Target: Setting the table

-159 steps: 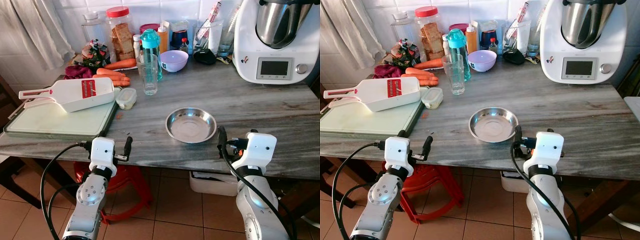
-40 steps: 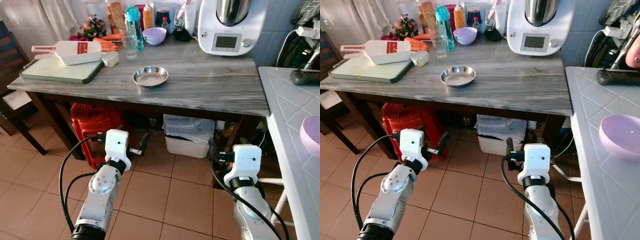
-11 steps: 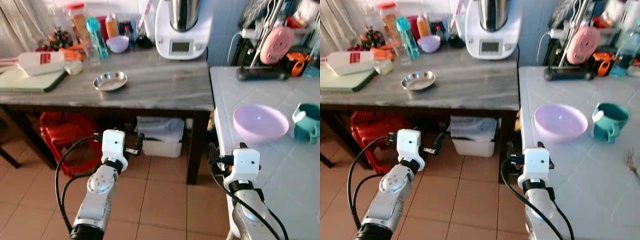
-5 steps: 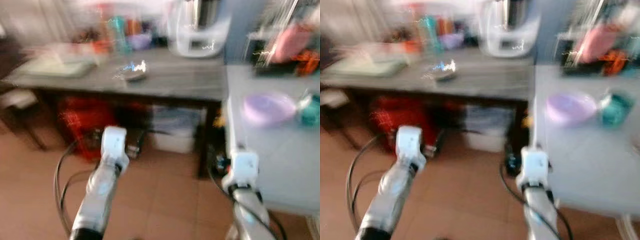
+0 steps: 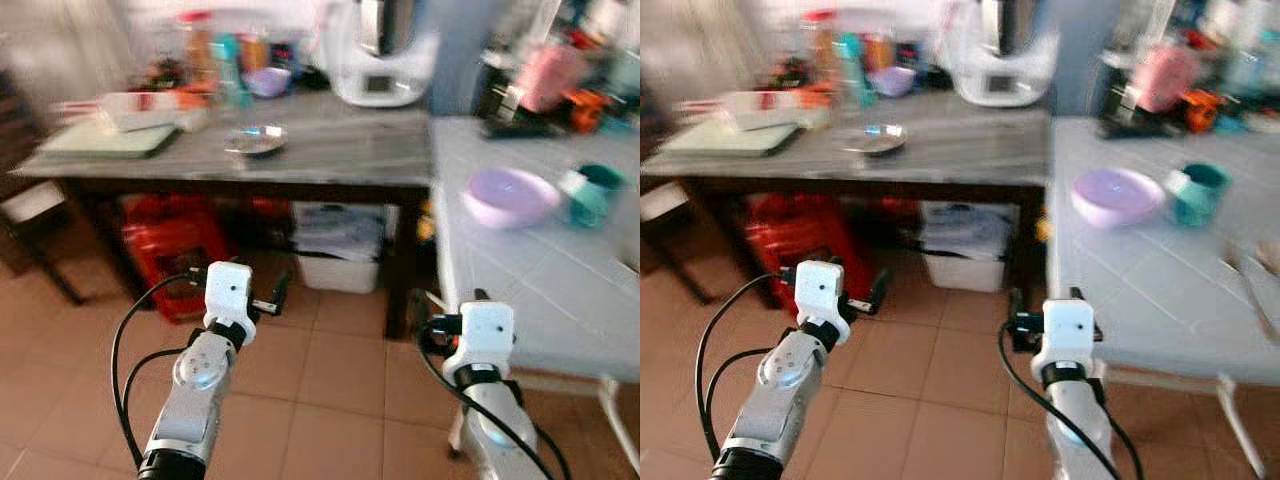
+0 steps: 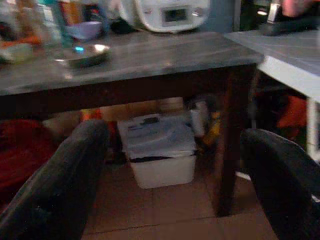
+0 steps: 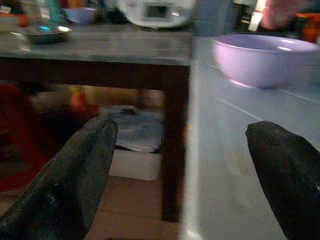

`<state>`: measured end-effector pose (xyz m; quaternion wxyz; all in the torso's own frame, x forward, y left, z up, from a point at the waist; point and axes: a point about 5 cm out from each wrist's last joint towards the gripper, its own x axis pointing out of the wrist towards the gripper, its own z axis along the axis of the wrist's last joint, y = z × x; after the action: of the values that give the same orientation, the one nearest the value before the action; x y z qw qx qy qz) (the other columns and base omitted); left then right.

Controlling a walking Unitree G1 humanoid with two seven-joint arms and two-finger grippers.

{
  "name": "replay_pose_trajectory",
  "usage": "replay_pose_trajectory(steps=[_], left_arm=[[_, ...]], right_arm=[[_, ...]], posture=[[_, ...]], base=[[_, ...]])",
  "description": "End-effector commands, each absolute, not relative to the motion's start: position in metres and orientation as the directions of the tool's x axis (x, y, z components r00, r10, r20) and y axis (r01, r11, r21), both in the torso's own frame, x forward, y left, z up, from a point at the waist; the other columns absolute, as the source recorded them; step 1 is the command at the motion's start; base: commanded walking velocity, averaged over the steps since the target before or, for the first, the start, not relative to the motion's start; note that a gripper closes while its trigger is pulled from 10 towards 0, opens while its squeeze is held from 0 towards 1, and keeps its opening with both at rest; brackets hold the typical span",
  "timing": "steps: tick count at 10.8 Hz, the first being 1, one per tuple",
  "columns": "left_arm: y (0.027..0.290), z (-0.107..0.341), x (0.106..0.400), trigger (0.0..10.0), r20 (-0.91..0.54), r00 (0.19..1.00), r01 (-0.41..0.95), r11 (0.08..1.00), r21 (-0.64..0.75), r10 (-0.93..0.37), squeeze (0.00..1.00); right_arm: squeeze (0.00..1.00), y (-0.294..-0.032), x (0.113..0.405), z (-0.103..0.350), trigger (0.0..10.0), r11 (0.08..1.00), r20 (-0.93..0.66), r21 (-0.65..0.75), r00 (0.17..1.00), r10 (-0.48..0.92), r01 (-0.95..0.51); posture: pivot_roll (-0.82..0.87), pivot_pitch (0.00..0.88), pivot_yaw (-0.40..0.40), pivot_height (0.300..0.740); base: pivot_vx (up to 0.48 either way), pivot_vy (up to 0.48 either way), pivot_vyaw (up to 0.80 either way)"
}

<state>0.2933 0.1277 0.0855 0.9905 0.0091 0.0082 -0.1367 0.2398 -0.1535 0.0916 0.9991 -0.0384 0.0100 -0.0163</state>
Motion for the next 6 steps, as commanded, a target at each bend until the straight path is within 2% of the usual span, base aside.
replay_pose_trajectory(steps=[1,4,6], left_arm=[[0.1269,0.0897,0.2937,10.0,-0.004,0.959,0.282,0.959,0.03,-0.282,0.0],[0.1255,0.0902,0.2941,10.0,-0.002,0.955,0.295,0.955,0.022,-0.295,0.0],[0.1245,0.0904,0.294,10.0,0.001,0.953,0.302,0.953,0.015,-0.302,0.0]], right_arm=[[0.0,-0.1519,0.2405,0.0944,10.0,0.997,-0.007,-0.072,0.999,-0.038,0.037],[0.0,-0.1508,0.2409,0.0944,10.0,0.997,-0.008,-0.07,0.999,-0.038,0.037],[0.0,-0.1513,0.2415,0.0944,10.0,0.997,-0.007,-0.074,0.999,-0.037,0.037]], posture=[[-0.02,0.0,0.092,0.74],[-0.03,0.0,0.095,0.74],[-0.03,0.0,0.091,0.74]], base=[[0.0,0.0,0.0],[0.0,0.0,0.0],[0.0,-0.27,0.0]])
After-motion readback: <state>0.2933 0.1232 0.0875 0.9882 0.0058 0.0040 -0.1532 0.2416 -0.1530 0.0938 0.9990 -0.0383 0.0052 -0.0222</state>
